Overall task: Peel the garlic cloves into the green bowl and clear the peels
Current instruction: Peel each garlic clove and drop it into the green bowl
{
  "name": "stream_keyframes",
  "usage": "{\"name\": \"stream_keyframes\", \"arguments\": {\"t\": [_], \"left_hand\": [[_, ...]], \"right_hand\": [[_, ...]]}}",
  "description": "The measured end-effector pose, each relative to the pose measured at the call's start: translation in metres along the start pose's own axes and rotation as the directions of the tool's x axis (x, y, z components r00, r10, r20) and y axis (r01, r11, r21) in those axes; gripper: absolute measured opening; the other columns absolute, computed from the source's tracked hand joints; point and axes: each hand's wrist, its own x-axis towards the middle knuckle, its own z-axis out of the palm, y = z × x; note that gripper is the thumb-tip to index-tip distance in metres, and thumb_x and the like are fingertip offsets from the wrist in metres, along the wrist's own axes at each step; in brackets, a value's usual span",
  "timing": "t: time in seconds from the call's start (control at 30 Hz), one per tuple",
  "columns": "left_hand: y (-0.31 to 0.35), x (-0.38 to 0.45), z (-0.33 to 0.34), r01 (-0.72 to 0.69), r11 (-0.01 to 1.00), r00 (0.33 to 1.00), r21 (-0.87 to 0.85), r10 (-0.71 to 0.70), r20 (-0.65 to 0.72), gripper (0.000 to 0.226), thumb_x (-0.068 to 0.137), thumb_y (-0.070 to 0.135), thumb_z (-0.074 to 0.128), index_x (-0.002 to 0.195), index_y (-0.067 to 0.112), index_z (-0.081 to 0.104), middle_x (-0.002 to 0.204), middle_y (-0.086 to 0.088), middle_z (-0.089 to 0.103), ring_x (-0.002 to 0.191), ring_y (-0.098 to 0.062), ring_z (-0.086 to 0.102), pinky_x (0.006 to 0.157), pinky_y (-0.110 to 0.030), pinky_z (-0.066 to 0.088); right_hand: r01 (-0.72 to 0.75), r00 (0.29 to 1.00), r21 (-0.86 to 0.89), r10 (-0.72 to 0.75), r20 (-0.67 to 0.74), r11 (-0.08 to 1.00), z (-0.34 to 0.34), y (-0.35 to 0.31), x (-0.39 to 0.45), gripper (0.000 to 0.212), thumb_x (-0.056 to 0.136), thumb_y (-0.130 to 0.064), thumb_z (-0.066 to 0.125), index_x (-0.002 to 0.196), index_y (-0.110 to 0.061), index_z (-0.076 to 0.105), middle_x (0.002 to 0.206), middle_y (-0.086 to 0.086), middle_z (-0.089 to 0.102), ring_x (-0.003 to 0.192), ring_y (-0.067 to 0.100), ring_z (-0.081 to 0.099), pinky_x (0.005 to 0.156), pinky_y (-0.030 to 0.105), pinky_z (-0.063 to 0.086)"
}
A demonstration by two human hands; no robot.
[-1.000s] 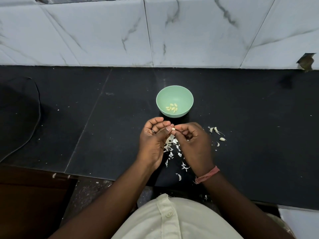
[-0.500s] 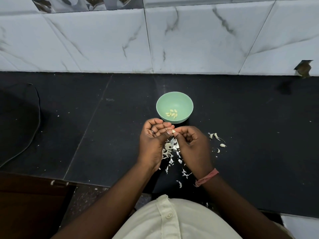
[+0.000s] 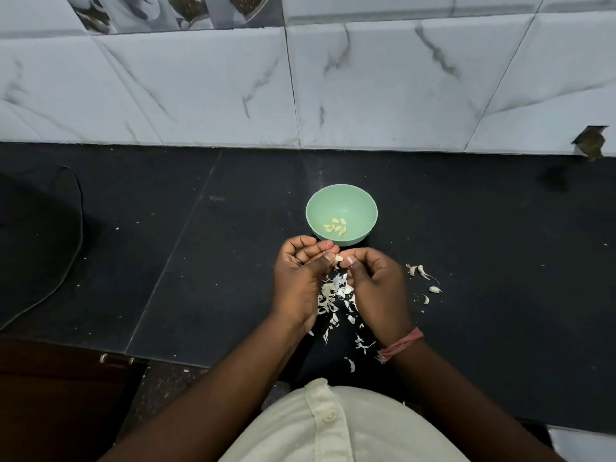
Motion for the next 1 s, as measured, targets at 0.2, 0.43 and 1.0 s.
{"name": "stream_keyframes", "arguments": {"t": [0.2, 0.43, 1.0], "left_hand": [[-0.005, -0.001, -0.003, 0.084, 0.997, 0.995, 0.000, -0.083, -0.050, 0.037, 0.081, -0.023, 0.061, 0.104, 0.004, 0.055, 0.091, -0.014, 0.074, 0.091, -0.026, 0.074, 0.081, -0.035, 0.061], [-0.002, 0.007, -0.001, 0.293, 0.954, 0.947, -0.066, -0.298, -0.115, 0.034, 0.089, -0.025, 0.046, 0.111, -0.001, 0.054, 0.103, -0.019, 0.070, 0.094, -0.026, 0.071, 0.076, -0.029, 0.062], [0.002, 0.020, -0.020, 0.396, 0.915, 0.890, -0.080, -0.403, -0.212, 0.041, 0.098, -0.011, 0.028, 0.128, -0.006, 0.055, 0.128, -0.027, 0.061, 0.124, -0.037, 0.058, 0.103, -0.044, 0.050]], "right_hand": [[-0.009, 1.000, -0.019, 0.009, -0.003, 1.000, 0.001, 0.006, -0.003, 0.010, 0.088, -0.002, 0.071, 0.090, -0.012, 0.072, 0.082, 0.000, 0.075, 0.079, 0.012, 0.072, 0.076, 0.026, 0.058], [-0.040, 0.998, -0.128, 0.046, 0.051, 0.991, 0.007, 0.011, 0.004, 0.006, 0.094, -0.005, 0.064, 0.093, -0.010, 0.067, 0.085, -0.002, 0.072, 0.076, 0.003, 0.066, 0.071, 0.015, 0.051], [-0.110, 0.981, -0.457, 0.022, -0.193, 0.883, 0.028, -0.006, 0.087, 0.014, 0.092, -0.006, 0.059, 0.094, -0.008, 0.072, 0.103, 0.006, 0.072, 0.101, 0.021, 0.065, 0.074, 0.020, 0.038]]}}
